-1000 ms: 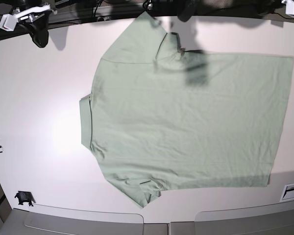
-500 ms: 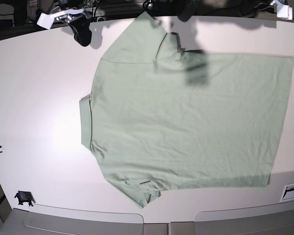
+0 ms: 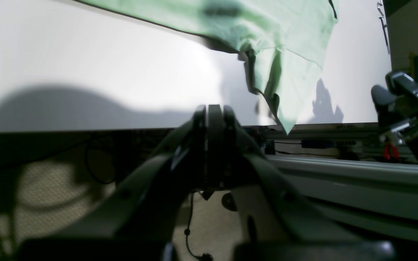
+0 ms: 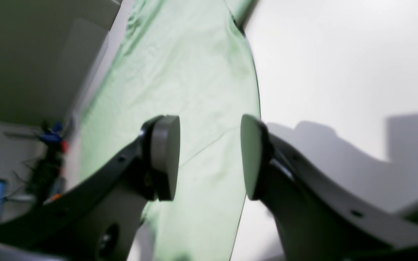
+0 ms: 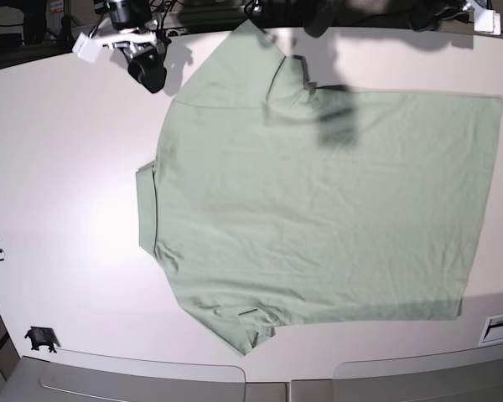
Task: Fold the T-shirt properly
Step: 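Lower the right gripper onto the shirt shoulder beside the collar and grasp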
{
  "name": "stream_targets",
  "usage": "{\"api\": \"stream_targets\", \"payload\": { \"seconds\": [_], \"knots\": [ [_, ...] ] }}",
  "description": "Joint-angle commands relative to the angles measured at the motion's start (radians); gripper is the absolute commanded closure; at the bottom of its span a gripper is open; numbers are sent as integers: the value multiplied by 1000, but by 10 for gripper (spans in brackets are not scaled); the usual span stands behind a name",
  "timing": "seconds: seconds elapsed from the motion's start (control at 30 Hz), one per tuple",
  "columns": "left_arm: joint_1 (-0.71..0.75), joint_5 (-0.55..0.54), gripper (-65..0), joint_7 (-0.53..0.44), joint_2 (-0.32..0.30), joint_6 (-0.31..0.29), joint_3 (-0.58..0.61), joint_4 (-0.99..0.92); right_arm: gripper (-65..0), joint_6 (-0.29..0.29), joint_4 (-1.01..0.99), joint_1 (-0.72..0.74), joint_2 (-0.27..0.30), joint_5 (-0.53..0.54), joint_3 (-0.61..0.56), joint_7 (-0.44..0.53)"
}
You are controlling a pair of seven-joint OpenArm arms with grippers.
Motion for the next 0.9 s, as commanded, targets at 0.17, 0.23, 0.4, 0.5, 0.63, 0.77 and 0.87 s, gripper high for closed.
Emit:
{"api": "stream_targets", "payload": {
  "seconds": [0.17, 0.23, 0.4, 0.5, 0.63, 0.77, 0.87],
  "knots": [
    [16, -20, 0, -16, -3, -13, -7, 12, -256, -20, 11, 82, 3, -91, 16, -2],
    [16, -20, 0, -16, -3, -13, -7, 12, -256, -47, -6, 112, 3, -134, 22, 16],
    [16, -20, 0, -16, -3, -13, -7, 12, -256, -48, -141, 213, 3, -134, 63, 20],
    [16, -20, 0, -16, -3, -13, -7, 12, -256, -14, -239, 253, 3, -86, 60, -5],
    [13, -20, 0, -16, -3, -13, -7, 12, -256, 76, -349, 300, 3, -50, 36, -41],
    [13, -21, 0, -16, -3, -13, -7, 12, -256, 77, -418, 341, 3, -48, -27, -61],
    [13, -20, 0, -16, -3, -13, -7, 12, -256, 76, -446, 354, 2, -49, -76, -60]
  ]
}}
